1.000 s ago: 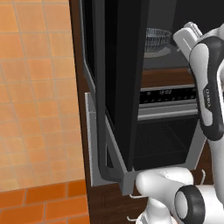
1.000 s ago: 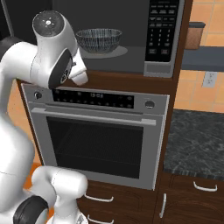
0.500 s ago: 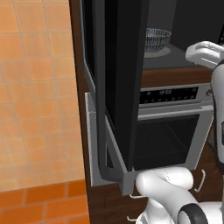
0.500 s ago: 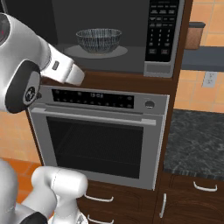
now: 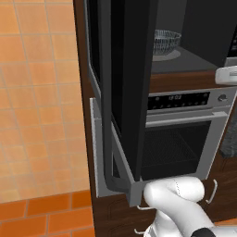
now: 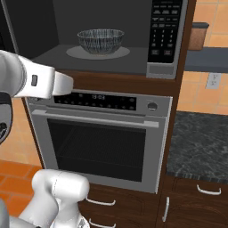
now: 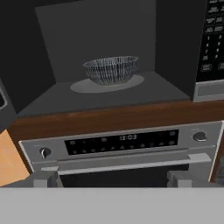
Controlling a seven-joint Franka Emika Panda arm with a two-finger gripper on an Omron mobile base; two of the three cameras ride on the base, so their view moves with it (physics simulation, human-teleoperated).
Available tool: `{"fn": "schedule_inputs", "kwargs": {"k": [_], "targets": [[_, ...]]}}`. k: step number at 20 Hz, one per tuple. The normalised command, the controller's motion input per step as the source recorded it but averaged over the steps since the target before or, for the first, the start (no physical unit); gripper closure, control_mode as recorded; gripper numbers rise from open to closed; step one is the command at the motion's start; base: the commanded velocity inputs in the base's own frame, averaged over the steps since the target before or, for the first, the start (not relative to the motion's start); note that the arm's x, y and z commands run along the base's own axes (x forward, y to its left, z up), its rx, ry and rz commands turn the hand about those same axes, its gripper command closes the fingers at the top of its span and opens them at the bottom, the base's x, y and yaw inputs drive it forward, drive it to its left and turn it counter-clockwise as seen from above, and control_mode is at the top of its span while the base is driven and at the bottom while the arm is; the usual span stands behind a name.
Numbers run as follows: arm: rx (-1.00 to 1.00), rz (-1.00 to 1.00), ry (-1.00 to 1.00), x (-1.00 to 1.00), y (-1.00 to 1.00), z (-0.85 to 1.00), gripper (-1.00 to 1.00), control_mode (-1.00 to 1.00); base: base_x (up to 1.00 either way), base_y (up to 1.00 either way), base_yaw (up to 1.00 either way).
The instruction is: Open the microwave, place the bowl with waffle inside the microwave, then close the microwave door and turn it on.
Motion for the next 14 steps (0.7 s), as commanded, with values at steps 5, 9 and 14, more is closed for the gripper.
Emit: {"fn": "schedule_inputs", "kwargs": {"k": [5,9,14], "targets": [[0.00,0.01,-0.07,-0.24,0.16,-0.05,-1.00,-1.00,0.00,0.00,0.00],[0.00,0.00,-0.09,0.00,0.17,-0.11,-1.00,-1.00,0.00,0.00,0.00],[0.00,-0.03,-0.01,0.00,0.22,-0.05,-1.00,-1.00,0.00,0.00,0.00]]}}
